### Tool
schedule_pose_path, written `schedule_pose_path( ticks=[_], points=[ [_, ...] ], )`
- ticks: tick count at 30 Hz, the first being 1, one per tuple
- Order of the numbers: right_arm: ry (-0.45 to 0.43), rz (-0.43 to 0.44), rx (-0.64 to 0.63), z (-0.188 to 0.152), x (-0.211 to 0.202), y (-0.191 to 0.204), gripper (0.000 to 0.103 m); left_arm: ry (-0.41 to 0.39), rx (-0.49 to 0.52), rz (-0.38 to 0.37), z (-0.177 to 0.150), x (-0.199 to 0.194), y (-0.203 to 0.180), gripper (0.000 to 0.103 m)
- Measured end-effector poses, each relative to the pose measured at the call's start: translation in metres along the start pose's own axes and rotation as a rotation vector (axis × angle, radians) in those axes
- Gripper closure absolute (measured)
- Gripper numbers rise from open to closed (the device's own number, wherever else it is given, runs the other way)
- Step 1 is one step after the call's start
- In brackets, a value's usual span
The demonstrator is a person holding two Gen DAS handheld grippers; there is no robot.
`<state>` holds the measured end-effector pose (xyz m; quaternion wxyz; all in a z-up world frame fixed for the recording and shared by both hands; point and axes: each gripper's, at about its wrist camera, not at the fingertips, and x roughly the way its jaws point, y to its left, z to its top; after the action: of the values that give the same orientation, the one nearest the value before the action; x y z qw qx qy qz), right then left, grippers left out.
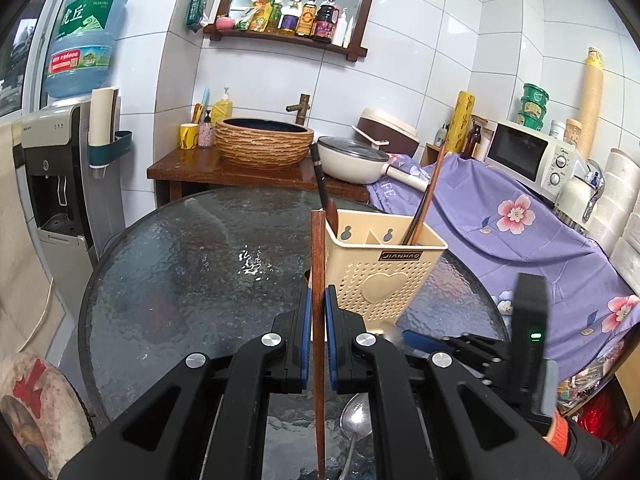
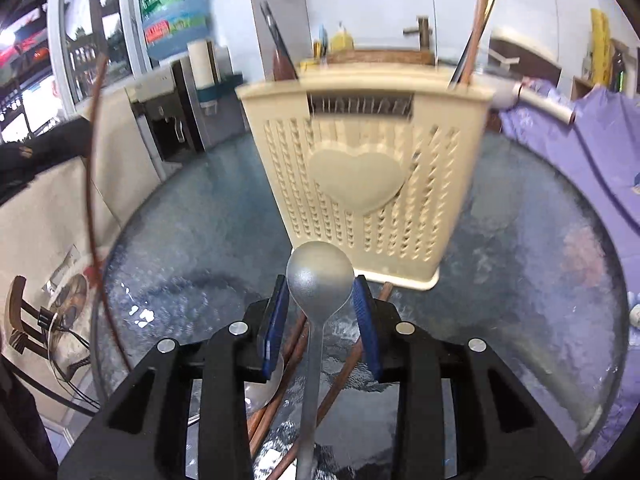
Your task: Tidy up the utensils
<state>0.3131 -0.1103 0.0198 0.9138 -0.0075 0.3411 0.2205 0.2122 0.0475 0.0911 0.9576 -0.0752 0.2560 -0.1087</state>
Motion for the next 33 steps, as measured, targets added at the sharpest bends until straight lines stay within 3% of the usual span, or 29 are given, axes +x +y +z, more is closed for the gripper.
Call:
schedule_pose_path(
  ticks=[2, 3, 7, 11, 14, 18, 26, 33],
  points=[
    [-0.044, 0.005, 0.003, 0.0, -0.018, -0.002, 0.073, -0.011, 0.004, -0.005, 0.001, -0.004, -0.002, 0.096],
    [-0.055, 0.012, 0.0, 0.001, -0.025, -0.003, 0.099, -0.014, 0.006, -0.008, 0.002, -0.006, -0.003, 0.096],
    [-0.064, 0.011, -0.015, 0.003, -0.043, -0.009, 0.099, -0.025, 0.014, -0.011, 0.003, -0.009, -0.008, 0.096],
    [-0.025, 0.011, -0.005, -0.001, -0.032, -0.013, 0.099, -0.029, 0.014, 0.005, 0.003, -0.009, -0.006, 0.096],
    [0.004, 0.037, 0.008, -0.001, -0.017, -0.011, 0.095, -0.031, 0.007, 0.01, 0.003, -0.012, -0.002, 0.096],
    [0.043, 0.094, -0.029, 0.004, 0.002, 0.005, 0.064, -0.033, -0.01, 0.02, 0.002, -0.014, 0.006, 0.096],
    [0.216, 0.214, -0.268, 0.008, 0.051, 0.049, 0.062, -0.048, -0.053, 0.051, 0.001, -0.026, 0.03, 0.096],
    [0.318, 0.179, -0.399, 0.002, 0.085, 0.069, 0.062, -0.049, -0.055, 0.053, 0.002, -0.027, 0.033, 0.096]
  ],
)
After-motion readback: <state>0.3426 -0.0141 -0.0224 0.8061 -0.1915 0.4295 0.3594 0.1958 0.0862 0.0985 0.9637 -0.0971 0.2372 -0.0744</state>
